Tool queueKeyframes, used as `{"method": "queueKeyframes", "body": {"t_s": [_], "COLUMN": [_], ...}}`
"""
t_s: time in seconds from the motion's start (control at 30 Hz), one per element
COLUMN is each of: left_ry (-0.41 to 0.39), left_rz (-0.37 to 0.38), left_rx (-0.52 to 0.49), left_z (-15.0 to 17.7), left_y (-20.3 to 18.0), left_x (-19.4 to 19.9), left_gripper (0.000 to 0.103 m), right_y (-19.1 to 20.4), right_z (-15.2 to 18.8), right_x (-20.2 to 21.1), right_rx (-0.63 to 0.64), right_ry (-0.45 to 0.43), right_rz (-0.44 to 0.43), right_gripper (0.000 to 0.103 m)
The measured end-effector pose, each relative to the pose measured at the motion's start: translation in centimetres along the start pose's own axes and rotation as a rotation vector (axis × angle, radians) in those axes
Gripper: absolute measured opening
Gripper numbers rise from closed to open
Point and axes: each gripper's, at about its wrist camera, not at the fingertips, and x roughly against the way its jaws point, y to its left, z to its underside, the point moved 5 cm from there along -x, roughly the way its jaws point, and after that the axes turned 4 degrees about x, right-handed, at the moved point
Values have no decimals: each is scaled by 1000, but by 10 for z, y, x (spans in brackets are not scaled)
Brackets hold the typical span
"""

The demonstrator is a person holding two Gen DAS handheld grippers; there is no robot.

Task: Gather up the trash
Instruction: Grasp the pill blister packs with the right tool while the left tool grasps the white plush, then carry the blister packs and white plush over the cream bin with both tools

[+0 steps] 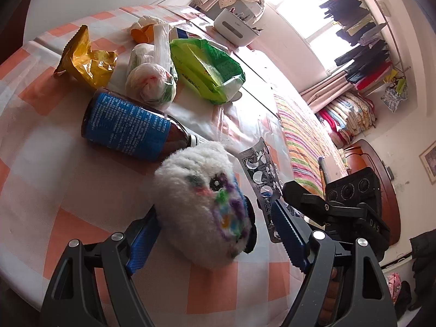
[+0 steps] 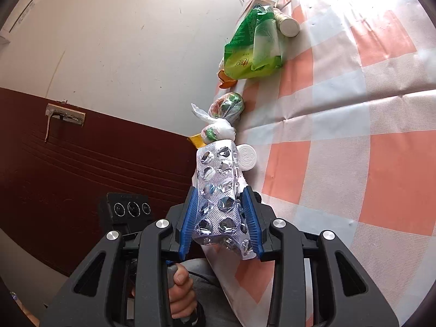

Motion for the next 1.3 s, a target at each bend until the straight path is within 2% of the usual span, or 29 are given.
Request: {"method": "queueKeyframes", "body": {"t_s": [0.17,0.2,0.23,0.27,0.4,0.53,0.87,1.3], "left_ry": [-20,-18,-16,-5,-4,-22,-73,-63], "left_rz": [9,6,1,6,12,12,-13,-20], "left_rx": [11,7,2,0,-11,-25,-103,-202], "left_z": [-3,-3,-2,-2,-1,1,7,27], "left_y": [1,1,0,0,-2,-6,-24,-55], "left_x": [-5,-6,-8,-10,-14,-14,-8,-10], "left_gripper": [76,67,51,45,41,33,31,31], "right_y": [2,2,2,2,0,3,8,2], "right_z": [-6,-7,-9,-10,-10,-8,-3,16], "right_x": [22,26,28,31,41,52,84,117], "right_rx": [9,12,16,24,35,63,138,159], "right_ry": [-67,-79,-90,-100,-127,-159,-256,-377], "right_rz": [2,3,9,23,48,85,194,336], "right_gripper": [33,33,33,33,33,33,33,33]}}
